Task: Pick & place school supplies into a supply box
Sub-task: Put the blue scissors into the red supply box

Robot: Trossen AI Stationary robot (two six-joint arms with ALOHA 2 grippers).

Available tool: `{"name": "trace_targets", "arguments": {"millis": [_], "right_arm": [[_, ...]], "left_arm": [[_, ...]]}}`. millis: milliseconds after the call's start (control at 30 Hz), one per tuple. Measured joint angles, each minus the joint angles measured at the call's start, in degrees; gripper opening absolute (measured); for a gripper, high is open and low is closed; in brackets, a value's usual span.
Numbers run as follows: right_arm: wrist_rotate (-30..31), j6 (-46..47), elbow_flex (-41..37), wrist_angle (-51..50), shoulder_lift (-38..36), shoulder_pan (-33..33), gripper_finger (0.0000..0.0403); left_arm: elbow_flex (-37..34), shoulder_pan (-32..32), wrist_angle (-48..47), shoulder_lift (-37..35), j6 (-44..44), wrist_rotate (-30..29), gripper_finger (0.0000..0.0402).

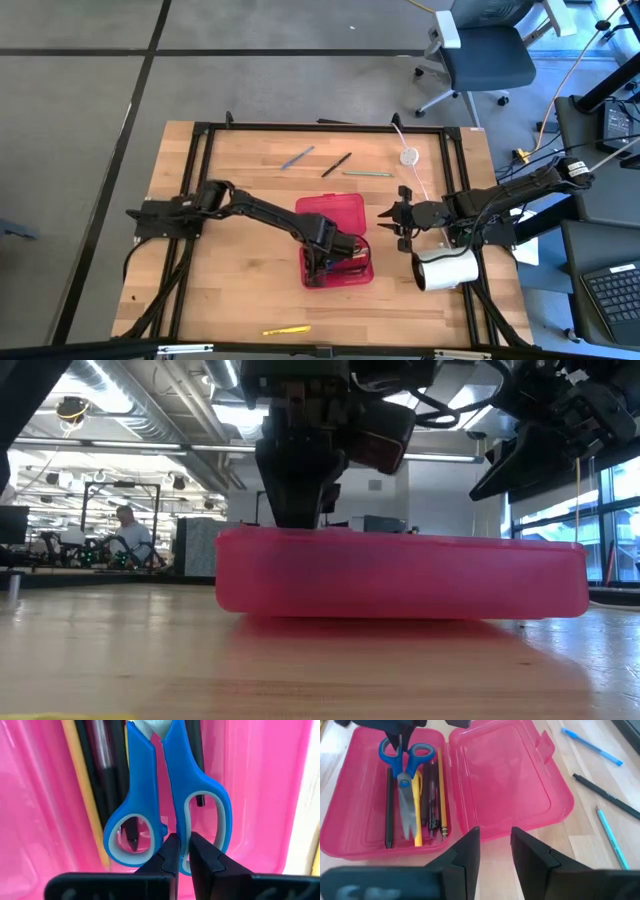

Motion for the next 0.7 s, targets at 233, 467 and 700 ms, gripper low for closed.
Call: {"name": "trace_targets", "arguments": {"millis": [233, 467, 700], "right_arm": [[-1.2, 0.7, 0.0, -0.2, 0.0, 0.0, 0.0114], [-1.5, 0.5, 0.0, -0.2, 0.0, 0.0, 0.0114], [-1.5, 0.4, 0.0, -0.2, 0.0, 0.0, 0.0114]], "left_arm": [[0.0, 0.0, -0.6, 0.5, -2.7, 1.4, 0.0013], [0.0, 0.3, -0.4, 1.0, -3.5, 1.5, 0.0013], [0.0, 0.5, -0.4, 2.3, -3.5, 1.5, 0.0026]]}}
